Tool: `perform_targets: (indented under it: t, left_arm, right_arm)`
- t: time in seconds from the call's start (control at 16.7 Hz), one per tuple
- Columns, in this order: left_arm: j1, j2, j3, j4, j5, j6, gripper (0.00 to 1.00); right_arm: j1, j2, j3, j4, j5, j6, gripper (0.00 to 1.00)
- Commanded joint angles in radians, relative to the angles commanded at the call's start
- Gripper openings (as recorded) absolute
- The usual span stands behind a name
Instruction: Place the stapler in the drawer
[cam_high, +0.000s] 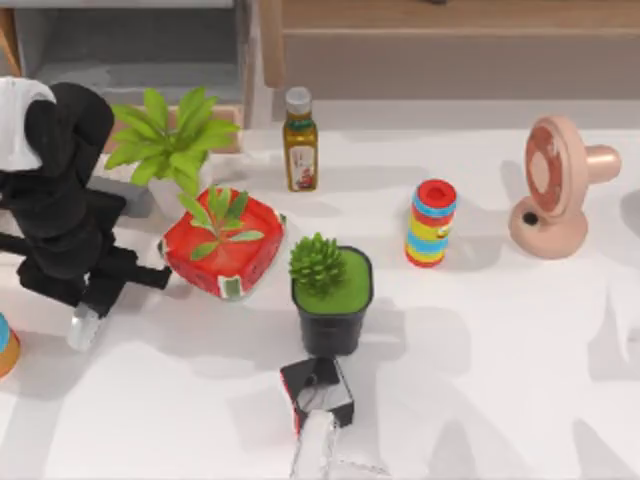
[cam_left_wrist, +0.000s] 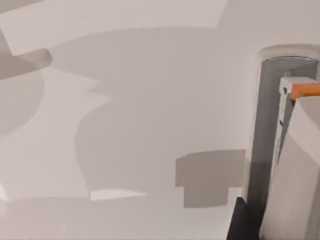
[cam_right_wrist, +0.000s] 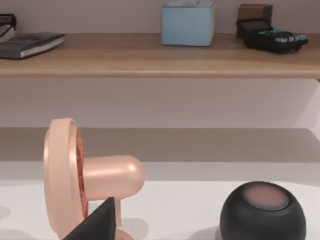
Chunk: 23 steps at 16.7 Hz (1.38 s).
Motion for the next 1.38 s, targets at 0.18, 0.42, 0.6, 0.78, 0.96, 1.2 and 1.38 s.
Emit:
perform_targets:
  t: [0.18, 0.42, 0.6, 0.78, 0.96, 1.2, 1.38]
  left_arm:
    - [0.000, 0.000, 0.000, 0.000, 0.000, 0.000, 0.00]
    - [-0.002, -0.001, 0.000, 0.000, 0.001, 0.000, 0.00]
    - [0.003, -0.016, -0.001, -0.023, -0.004, -0.008, 0.00]
    - [-0.007, -0.048, 0.025, -0.053, 0.002, -0.002, 0.00]
    - [-0.004, -0.057, 0.052, -0.097, 0.003, 0.000, 0.00]
    - [-0.002, -0.054, 0.060, -0.113, 0.000, -0.001, 0.00]
    - [-0.009, -0.061, 0.062, -0.119, 0.000, 0.001, 0.00]
  right_arm:
    - [0.000, 0.000, 0.000, 0.000, 0.000, 0.000, 1.00]
    - [0.000, 0.000, 0.000, 0.000, 0.000, 0.000, 1.00]
    - [0.000, 0.000, 0.000, 0.000, 0.000, 0.000, 1.00]
    - [0.000, 0.000, 0.000, 0.000, 0.000, 0.000, 1.00]
    - [0.000, 0.000, 0.000, 0.000, 0.000, 0.000, 1.00]
    - [0.000, 0.000, 0.000, 0.000, 0.000, 0.000, 1.00]
    - [0.000, 0.000, 0.000, 0.000, 0.000, 0.000, 1.00]
